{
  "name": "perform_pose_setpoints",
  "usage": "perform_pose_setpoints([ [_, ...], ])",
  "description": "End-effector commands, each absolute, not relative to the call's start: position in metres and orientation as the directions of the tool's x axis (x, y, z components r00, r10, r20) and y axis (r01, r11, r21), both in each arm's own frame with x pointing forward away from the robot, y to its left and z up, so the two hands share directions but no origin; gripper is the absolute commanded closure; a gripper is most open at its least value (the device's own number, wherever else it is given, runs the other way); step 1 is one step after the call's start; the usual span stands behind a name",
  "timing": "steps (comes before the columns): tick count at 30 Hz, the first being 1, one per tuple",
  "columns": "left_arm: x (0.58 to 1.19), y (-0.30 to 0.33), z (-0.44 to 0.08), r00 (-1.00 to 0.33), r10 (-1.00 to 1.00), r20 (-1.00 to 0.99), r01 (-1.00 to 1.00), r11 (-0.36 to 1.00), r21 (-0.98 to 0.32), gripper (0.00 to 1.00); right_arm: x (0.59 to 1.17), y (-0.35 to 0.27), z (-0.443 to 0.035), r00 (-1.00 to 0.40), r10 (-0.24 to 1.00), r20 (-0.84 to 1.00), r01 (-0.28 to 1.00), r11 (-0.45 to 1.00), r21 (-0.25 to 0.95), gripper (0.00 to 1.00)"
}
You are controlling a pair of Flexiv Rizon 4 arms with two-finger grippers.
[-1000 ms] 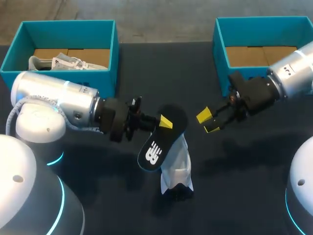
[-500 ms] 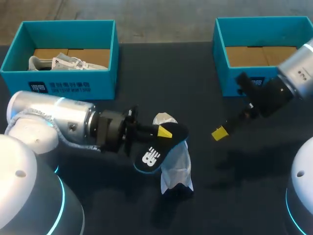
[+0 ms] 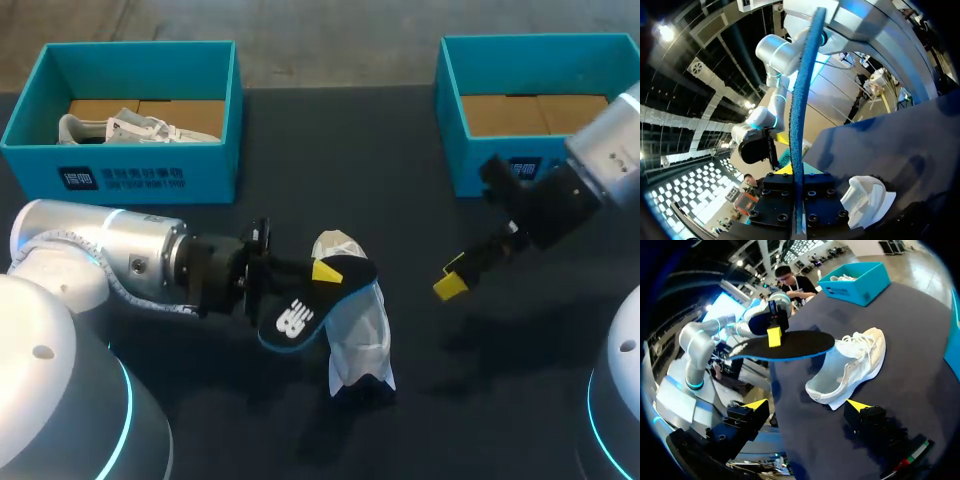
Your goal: Take the shoe out of the shoebox, open the shoe tongue, remove and reinsert the insole, then place the shoe into the shoebox
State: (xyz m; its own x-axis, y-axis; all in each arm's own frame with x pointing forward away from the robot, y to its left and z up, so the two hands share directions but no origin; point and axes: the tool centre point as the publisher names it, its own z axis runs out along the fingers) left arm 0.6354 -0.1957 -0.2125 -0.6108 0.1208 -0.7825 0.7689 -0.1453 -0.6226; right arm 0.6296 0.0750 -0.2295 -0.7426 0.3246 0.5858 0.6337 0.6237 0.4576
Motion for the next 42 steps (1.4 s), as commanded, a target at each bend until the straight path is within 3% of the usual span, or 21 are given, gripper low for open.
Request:
perform_pose_setpoints([
  [1, 0.623, -0.192, -0.213, -0.653, 0.074, -0.753, 0.744, -0.119, -0.657, 1.0, 0.62, 0.082, -0.229, -0.812, 0.296, 0.503, 0.55, 0.676, 0.491, 0.0],
  [9, 0.606, -0.183, -0.215, -0.747, 0.043, -0.663, 0.658, -0.09, -0.747, 1.0, 0.602, 0.075, -0.248, -0.894, 0.217, 0.393, 0.416, 0.73, 0.542, 0.0],
  [17, 0.595, -0.183, -0.228, -0.853, 0.061, -0.518, 0.513, -0.073, -0.855, 1.0, 0.596, 0.073, -0.274, -0.905, 0.276, 0.323, 0.417, 0.722, 0.552, 0.0],
  [28, 0.595, -0.183, -0.228, -0.853, 0.061, -0.518, 0.513, -0.073, -0.855, 1.0, 0.596, 0.073, -0.274, -0.905, 0.276, 0.323, 0.417, 0.722, 0.552, 0.0],
  [36, 0.592, -0.184, -0.23, -0.854, 0.047, -0.518, 0.514, -0.07, -0.855, 1.0, 0.597, 0.09, -0.276, -0.971, 0.206, 0.118, 0.237, 0.833, 0.5, 0.0],
  [42, 0.585, -0.186, -0.233, -0.87, 0.029, -0.492, 0.49, -0.056, -0.87, 1.0, 0.601, 0.09, -0.287, -0.983, 0.18, 0.036, 0.176, 0.867, 0.465, 0.0],
])
